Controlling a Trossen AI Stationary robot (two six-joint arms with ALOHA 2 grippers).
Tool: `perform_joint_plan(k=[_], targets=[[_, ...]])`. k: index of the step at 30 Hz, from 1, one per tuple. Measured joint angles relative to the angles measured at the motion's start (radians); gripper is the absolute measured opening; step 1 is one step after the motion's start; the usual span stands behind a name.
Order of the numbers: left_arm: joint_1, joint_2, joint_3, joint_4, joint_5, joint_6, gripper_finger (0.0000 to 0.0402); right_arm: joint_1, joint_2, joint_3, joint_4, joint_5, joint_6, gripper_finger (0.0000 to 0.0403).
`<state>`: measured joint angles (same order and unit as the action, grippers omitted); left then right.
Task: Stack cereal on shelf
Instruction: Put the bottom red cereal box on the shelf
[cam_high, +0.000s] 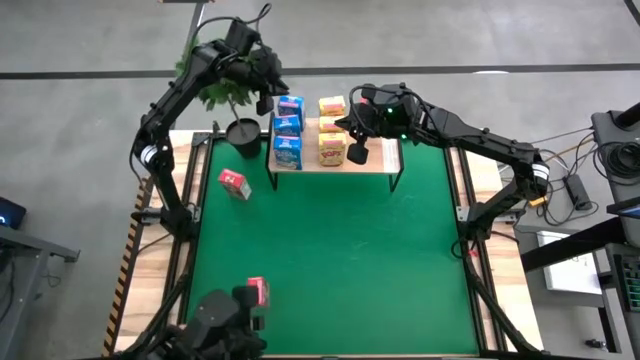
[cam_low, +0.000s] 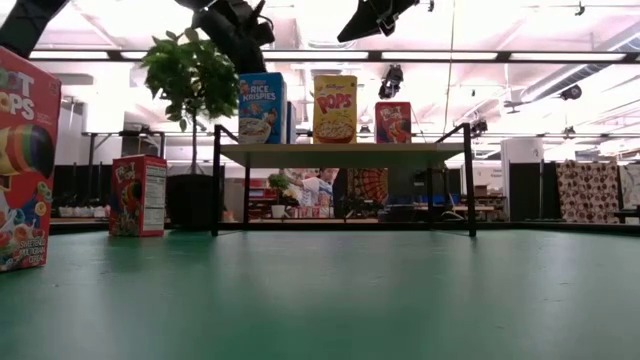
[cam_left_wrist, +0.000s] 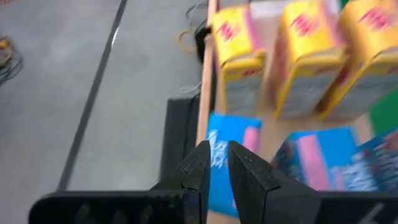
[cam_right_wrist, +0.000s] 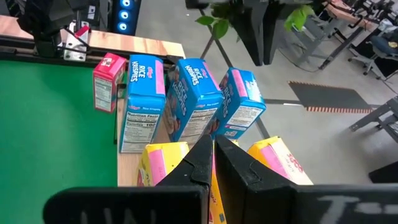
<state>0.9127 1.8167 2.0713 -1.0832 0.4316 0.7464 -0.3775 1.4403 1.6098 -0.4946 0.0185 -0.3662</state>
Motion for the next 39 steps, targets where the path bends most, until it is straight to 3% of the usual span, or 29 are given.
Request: perform_joint_plan(k=[11,22,24,28,30,39], targets=[[-0.016,-0.009,0.086,-0.027,0.085,-0.093,0.0039,0.000,0.001,0.000,-0.018,0.000,0.015,0.0009],[-0.089,-0.010,0.273,-0.080,0.078,-0.118,0.0039,0.000,-0.028,-0.001,-0.107,0.007,0.042,0.0009],[-0.092,-0.019,0.284,-0.043,0.028,-0.095,0.0039,0.000,-0.040,-0.001,-0.119,0.007,0.051,0.0009],[-0.089,-0.029,0.272,0.118,-0.254,-0.044,0.0038,0.000,-0.065,-0.001,-0.137,0.006,0.071,0.0009],[-0.080,-0.015,0.273,0.129,-0.347,0.038,0.0038,0.000,-0.074,-0.003,-0.137,0.006,0.080,0.0009],[-0.033,0.077,0.272,0.068,-0.359,0.207,0.0038,0.002,-0.079,-0.007,-0.151,0.000,0.110,0.0009]])
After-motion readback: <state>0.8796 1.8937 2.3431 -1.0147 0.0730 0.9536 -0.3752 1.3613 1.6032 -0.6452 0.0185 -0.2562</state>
